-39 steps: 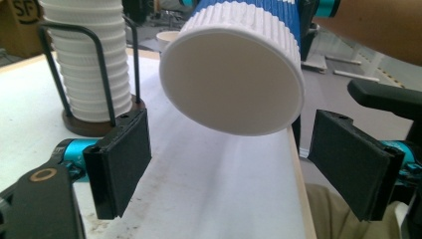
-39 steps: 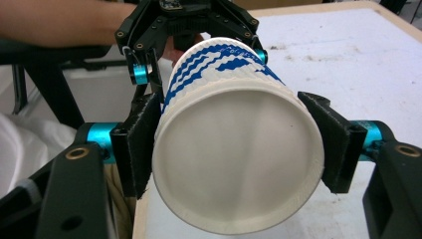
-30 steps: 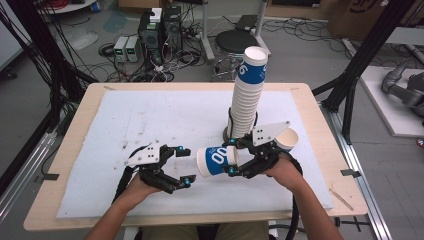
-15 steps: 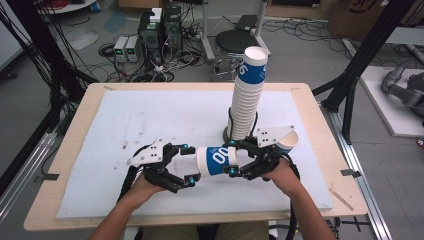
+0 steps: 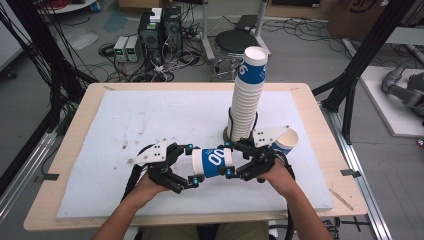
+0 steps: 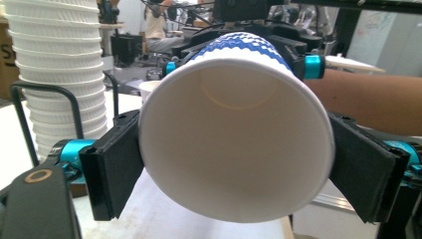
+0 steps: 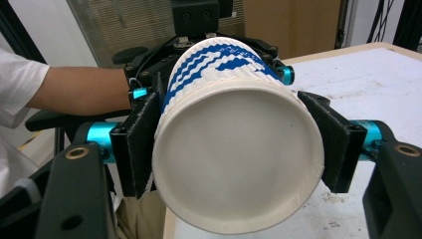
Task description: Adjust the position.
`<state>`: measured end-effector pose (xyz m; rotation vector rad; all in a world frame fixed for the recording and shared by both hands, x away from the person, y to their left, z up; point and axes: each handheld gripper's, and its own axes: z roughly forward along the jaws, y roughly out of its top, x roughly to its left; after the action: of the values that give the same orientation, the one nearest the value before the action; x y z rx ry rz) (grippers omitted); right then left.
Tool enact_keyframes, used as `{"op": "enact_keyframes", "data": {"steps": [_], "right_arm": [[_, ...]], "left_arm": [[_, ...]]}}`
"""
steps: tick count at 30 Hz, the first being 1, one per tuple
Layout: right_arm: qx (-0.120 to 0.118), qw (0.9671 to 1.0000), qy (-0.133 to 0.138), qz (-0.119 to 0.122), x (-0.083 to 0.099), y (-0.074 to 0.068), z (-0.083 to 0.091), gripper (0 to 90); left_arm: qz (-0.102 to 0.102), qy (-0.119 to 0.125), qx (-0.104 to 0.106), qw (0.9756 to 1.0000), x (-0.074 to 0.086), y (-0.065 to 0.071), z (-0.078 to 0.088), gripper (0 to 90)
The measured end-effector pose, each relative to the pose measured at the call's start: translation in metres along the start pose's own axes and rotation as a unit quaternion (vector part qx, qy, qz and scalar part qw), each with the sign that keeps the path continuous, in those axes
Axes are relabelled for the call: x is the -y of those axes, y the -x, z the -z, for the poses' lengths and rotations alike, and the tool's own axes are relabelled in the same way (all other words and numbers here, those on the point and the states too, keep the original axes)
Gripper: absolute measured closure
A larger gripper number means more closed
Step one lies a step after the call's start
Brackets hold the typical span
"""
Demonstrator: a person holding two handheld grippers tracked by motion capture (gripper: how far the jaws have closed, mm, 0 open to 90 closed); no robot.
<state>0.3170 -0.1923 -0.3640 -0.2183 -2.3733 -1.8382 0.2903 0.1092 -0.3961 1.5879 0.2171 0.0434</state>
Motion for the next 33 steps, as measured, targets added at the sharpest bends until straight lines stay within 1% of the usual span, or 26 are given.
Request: {"op": "enact_keyframes", "data": {"steps": [3, 4, 6, 7, 8, 10, 13, 16, 18, 21, 23, 26, 28, 30, 31, 33], "right_arm": [[-0.006, 1.0000, 0.005, -0.004, 0.001, 0.001, 0.001, 29.5], [-0.008, 0.9999, 0.002, -0.008, 0.001, 0.000, 0.001, 29.6], [-0.010, 0.9999, 0.000, -0.006, 0.002, 0.001, 0.000, 29.7], [-0.009, 0.9999, -0.002, -0.005, 0.003, 0.001, -0.001, 29.9], [-0.011, 0.9999, -0.004, -0.007, 0.003, 0.001, -0.001, 30.0], [-0.010, 0.9999, -0.008, -0.004, 0.003, 0.001, -0.001, 30.2], [-0.010, 0.9998, -0.015, -0.003, 0.003, 0.001, -0.002, 30.4], [-0.010, 0.9998, -0.016, -0.004, 0.003, 0.000, -0.002, 30.1], [-0.005, 0.9999, -0.015, -0.004, 0.002, 0.000, -0.002, 29.0], [0.014, 0.9997, -0.021, -0.003, 0.000, -0.002, -0.002, 22.5], [0.022, 0.9996, -0.018, -0.002, -0.001, -0.002, -0.001, 21.5], [0.033, 0.9991, -0.026, 0.004, -0.005, -0.005, 0.001, 20.9], [0.041, 0.9985, -0.034, 0.016, -0.008, -0.007, 0.001, 20.9], [0.059, 0.9964, -0.051, 0.033, -0.012, -0.010, 0.000, 20.9], [0.066, 0.9951, -0.061, 0.042, -0.015, -0.011, -0.001, 20.9], [0.076, 0.9923, -0.079, 0.058, -0.019, -0.014, -0.004, 20.9]], "left_arm": [[0.002, 0.005, 0.004, 1.0000, -0.001, 0.000, 0.002, 17.6], [-0.001, 0.005, 0.005, 1.0000, -0.001, -0.001, 0.003, 17.9], [-0.004, 0.008, 0.004, 0.9999, -0.002, 0.000, 0.004, 18.8], [-0.009, 0.007, 0.003, 0.9999, -0.003, 0.000, 0.005, 19.6], [-0.012, 0.002, 0.002, 0.9999, -0.004, 0.001, 0.005, 20.3], [-0.019, -0.008, 0.000, 0.9998, -0.005, 0.001, 0.006, 21.7], [-0.024, -0.019, -0.002, 0.9995, -0.007, 0.002, 0.006, 23.2], [-0.027, -0.029, -0.003, 0.9992, -0.011, 0.002, 0.006, 23.8], [-0.031, -0.037, -0.008, 0.9988, -0.013, 0.003, 0.006, 24.2], [-0.035, -0.050, -0.016, 0.9980, -0.017, 0.003, 0.006, 24.2], [-0.036, -0.057, -0.018, 0.9975, -0.019, 0.003, 0.008, 24.3], [-0.039, -0.072, -0.024, 0.9963, -0.022, 0.002, 0.010, 24.5], [-0.042, -0.085, -0.030, 0.9950, -0.025, 0.002, 0.011, 24.5], [-0.047, -0.105, -0.033, 0.9929, -0.028, 0.002, 0.011, 24.5], [-0.050, -0.111, -0.034, 0.9919, -0.030, 0.002, 0.011, 24.5], [-0.055, -0.131, -0.034, 0.9892, -0.034, 0.003, 0.011, 24.5]]}}
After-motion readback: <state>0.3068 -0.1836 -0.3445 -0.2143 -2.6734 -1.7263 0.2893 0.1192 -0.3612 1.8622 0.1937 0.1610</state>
